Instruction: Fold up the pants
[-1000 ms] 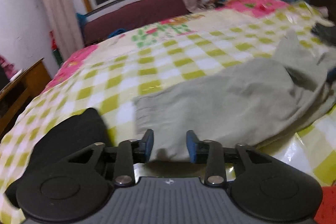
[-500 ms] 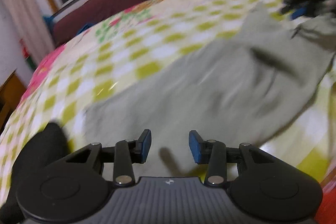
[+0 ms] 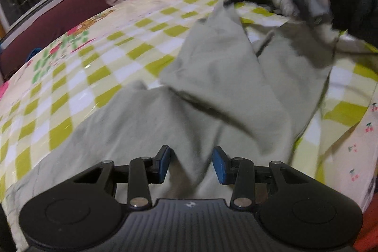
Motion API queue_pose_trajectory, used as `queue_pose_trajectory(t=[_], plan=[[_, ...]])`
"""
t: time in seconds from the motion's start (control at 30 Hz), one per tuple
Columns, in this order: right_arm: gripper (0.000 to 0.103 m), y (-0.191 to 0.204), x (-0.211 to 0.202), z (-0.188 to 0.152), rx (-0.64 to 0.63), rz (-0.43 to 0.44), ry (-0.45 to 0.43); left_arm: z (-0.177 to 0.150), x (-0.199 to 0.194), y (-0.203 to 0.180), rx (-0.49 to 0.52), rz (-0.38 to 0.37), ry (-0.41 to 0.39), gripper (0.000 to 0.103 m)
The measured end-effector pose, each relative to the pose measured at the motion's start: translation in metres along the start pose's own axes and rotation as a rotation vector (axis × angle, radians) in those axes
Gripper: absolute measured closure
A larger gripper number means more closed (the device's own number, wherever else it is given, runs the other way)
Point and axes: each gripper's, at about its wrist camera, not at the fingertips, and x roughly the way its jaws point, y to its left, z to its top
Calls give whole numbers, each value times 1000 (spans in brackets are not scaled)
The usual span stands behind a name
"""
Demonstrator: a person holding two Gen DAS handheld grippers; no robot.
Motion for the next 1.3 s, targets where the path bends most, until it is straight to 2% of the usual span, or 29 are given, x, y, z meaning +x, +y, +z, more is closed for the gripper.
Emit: queue_pose_trajectory(t=[0.07,0.13,0.23,0.3,0.43,0.53,0.6,0.8,0.83,0.9,0.97,1.07,1.1,1.17,1.2,1.27,1.3], plan=[[100,-5,-43,13,-1,44,-65,4,0,-8,17,-7,-10,49],[101,-12,-79,20,-6,46,-123,9,1,-16,33,-15,-16,49],[101,-27,-128,21,-14,14,-191,15,3,-29,62,-27,-25,49],[101,-39,-144,14,-21,-47,-196,18,7,-38,83,-36,-28,49],[100,-73,-155,-8,7,-173,-178,16,19,-60,135,-43,1,49],[99,-100,-163,-27,72,-204,-151,15,19,-67,168,-25,-1,48],[95,-114,-164,-34,123,-184,-139,16,19,-65,164,-29,6,49],[91,-138,-147,-29,237,-134,-133,22,23,-69,180,-20,16,48],[91,-138,-147,-29,250,-132,-136,23,24,-70,183,-19,16,48],[100,-137,-150,-24,275,-121,-149,25,24,-71,192,-19,13,48],[100,-124,-159,-15,239,-99,-189,27,23,-72,202,-17,9,48],[100,-98,-195,-7,166,-21,-286,32,18,-73,210,-20,-12,48],[100,-92,-208,-8,135,-21,-317,34,16,-74,211,-26,-21,48],[98,-95,-219,-14,122,-41,-315,35,18,-77,217,-38,-20,47],[96,-103,-215,-19,123,-68,-281,33,21,-80,224,-45,-12,47],[95,-125,-199,-30,161,-195,-190,29,27,-85,240,-37,-1,46],[95,-136,-194,-36,199,-225,-153,27,28,-87,249,-31,-2,46]])
